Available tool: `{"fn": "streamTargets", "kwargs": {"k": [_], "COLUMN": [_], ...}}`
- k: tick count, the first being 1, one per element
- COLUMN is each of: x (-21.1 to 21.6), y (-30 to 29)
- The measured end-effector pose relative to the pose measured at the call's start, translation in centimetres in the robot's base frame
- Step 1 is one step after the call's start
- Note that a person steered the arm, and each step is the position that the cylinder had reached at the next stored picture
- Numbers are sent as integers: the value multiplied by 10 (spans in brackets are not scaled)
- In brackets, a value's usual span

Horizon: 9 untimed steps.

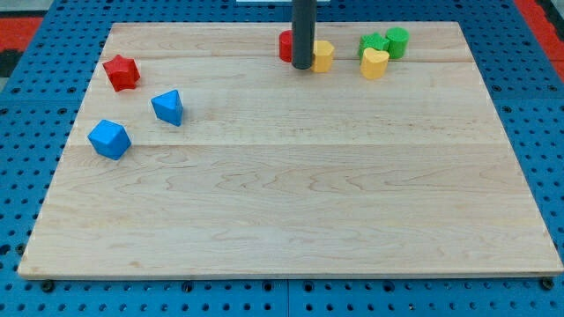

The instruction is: Point your arm at the red circle

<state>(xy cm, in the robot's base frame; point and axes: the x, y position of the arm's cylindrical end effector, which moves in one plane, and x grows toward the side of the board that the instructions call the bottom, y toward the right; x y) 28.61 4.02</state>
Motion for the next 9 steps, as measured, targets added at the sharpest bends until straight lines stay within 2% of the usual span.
{"fn": "streamTargets", "kwargs": {"k": [1,2,3,5,9], "x": [0,-39,-59,-73,-73], "y": [45,35,17,-3,-6]}}
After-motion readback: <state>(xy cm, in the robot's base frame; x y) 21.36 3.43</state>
